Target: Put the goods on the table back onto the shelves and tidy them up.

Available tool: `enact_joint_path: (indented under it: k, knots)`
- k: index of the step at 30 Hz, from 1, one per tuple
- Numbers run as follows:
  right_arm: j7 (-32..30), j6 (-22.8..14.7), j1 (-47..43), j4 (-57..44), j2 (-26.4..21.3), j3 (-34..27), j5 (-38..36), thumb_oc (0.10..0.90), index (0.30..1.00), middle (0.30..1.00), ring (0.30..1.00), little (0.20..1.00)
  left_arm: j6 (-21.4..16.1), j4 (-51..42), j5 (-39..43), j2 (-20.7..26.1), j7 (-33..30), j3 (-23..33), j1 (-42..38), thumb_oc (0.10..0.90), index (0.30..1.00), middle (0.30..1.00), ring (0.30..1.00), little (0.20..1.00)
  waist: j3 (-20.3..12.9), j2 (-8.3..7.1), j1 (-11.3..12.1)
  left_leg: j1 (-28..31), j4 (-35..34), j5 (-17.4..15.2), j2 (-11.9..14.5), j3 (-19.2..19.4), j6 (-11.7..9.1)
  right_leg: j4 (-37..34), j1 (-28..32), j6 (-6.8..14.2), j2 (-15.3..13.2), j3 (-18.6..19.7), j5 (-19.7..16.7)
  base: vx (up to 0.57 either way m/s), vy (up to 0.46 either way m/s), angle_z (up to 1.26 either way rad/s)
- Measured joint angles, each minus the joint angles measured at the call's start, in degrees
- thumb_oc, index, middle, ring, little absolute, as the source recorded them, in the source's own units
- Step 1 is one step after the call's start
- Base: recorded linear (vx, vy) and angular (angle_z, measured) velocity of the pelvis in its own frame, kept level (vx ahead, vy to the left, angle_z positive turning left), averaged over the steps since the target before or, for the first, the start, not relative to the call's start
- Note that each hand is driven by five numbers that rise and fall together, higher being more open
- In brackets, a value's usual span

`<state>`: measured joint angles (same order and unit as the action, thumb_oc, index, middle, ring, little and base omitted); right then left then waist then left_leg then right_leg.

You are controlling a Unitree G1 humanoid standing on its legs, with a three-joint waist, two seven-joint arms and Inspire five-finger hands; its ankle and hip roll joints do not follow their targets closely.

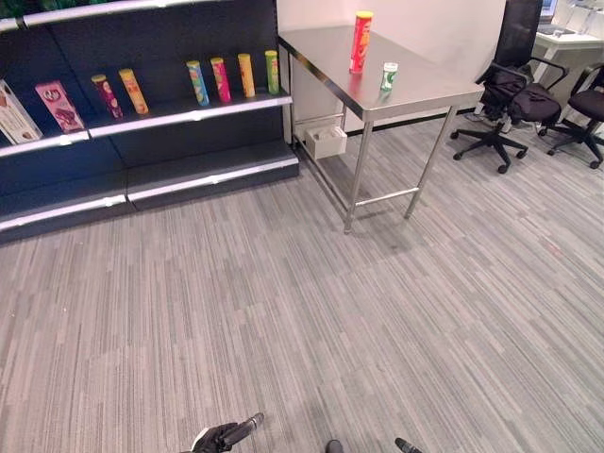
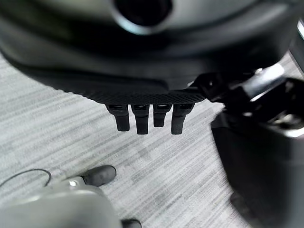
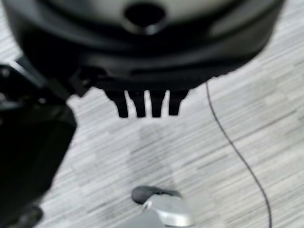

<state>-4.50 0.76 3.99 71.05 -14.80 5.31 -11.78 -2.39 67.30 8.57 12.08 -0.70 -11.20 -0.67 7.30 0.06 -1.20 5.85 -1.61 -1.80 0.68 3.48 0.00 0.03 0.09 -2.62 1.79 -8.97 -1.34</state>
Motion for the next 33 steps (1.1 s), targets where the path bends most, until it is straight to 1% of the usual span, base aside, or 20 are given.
enact_joint_path:
  k: [2, 3, 5, 7, 14, 19, 27, 33]
  knots:
    - [0.0, 0.0, -0.1, 0.0, -0.1, 0.0, 0.3, 0.800, 0.900, 0.900, 0.900, 0.900, 0.0, -0.1, 0.4, 0.0, 0.0, 0.0, 0.1, 0.800, 0.900, 0.900, 0.900, 0.900, 0.3, 0.15, 0.0, 0.6, -0.5, 0.1, -0.2, -0.3, -0.1, -3.2, 1.8, -0.4, 0.0, -0.3, -1.8, 0.00, 0.012, 0.08]
    - [0.0, 0.0, -0.4, -0.1, -0.1, 0.0, 0.3, 0.800, 0.900, 0.900, 0.900, 0.900, 0.0, -0.1, 0.4, 0.0, -0.1, 0.1, 0.2, 0.800, 0.900, 0.900, 0.900, 0.900, 0.5, 0.40, 0.0, 1.1, -0.8, 0.2, -0.4, -0.3, -0.2, -4.7, 2.9, -0.2, 0.0, -0.3, -2.5, 0.00, 0.000, 0.00]
    - [0.0, -0.1, -1.5, -0.2, -0.2, 0.0, 0.3, 0.800, 0.900, 0.900, 0.900, 0.900, 0.0, -0.3, 0.7, 0.0, -0.1, 0.4, 0.4, 0.800, 0.900, 0.900, 0.900, 0.900, 1.1, 1.06, 0.3, 1.8, -1.4, 0.2, -0.5, -0.4, -0.2, -5.4, 3.9, -0.1, 0.0, -0.3, -2.8, 0.00, 0.000, 0.00]
    - [0.0, -0.1, -2.0, -1.4, -0.2, 0.1, 0.4, 0.800, 0.900, 0.900, 0.900, 0.900, -0.2, -0.7, 1.0, -0.1, -0.2, 2.3, 1.1, 0.800, 0.900, 0.900, 0.900, 0.900, 1.2, 1.31, 0.3, 2.0, -1.8, 0.2, -0.6, -0.5, -0.2, -5.4, 4.2, 0.1, 0.0, -0.4, -2.6, -0.01, 0.004, 0.04]
    - [-0.1, -0.2, -4.1, -3.1, -0.2, 0.5, 0.5, 0.800, 0.900, 0.900, 0.900, 0.900, -0.2, 1.9, 0.8, -0.2, -1.7, 3.2, 1.7, 0.800, 0.900, 0.900, 0.900, 0.900, 1.3, 1.17, 0.5, 2.7, -2.0, 0.2, -0.7, -0.8, -0.2, -5.4, 4.3, 0.3, -0.1, -0.5, -2.4, 0.00, 0.000, 0.01]
    - [-0.4, -0.2, -3.9, -4.0, -0.2, 2.2, 1.7, 0.800, 0.900, 0.900, 0.900, 0.900, -0.2, 1.8, 0.3, -0.3, -2.4, 3.2, 1.5, 0.800, 0.900, 0.900, 0.900, 0.900, 1.3, 1.17, 0.4, 2.7, -1.9, 0.2, -0.7, -0.8, -0.2, -5.4, 4.5, 0.3, -0.1, -0.6, -2.4, 0.00, 0.000, 0.00]
    - [-0.7, -0.2, -3.7, -3.9, -0.2, 2.2, 2.5, 0.800, 0.900, 0.900, 0.900, 0.900, -0.2, 1.8, 0.3, -0.3, -2.4, 2.9, 1.3, 0.800, 0.900, 0.900, 0.900, 0.900, 1.3, 1.22, 0.4, 2.8, -1.9, 0.2, -0.6, -0.9, -0.2, -5.4, 5.1, 0.4, -0.1, -0.9, -2.4, 0.00, 0.000, 0.00]
    - [-0.7, -0.1, -3.5, -1.6, -0.2, 2.3, 3.6, 0.800, 0.900, 0.900, 0.900, 0.900, -0.2, 1.9, -0.3, -0.3, -2.4, 2.4, 1.2, 0.800, 0.900, 0.900, 0.900, 0.900, 1.2, 1.22, 0.3, 3.2, -1.7, 0.2, -0.7, -0.8, -0.2, -5.4, 5.0, 0.4, -0.1, -0.7, -2.4, 0.00, -0.001, -0.01]
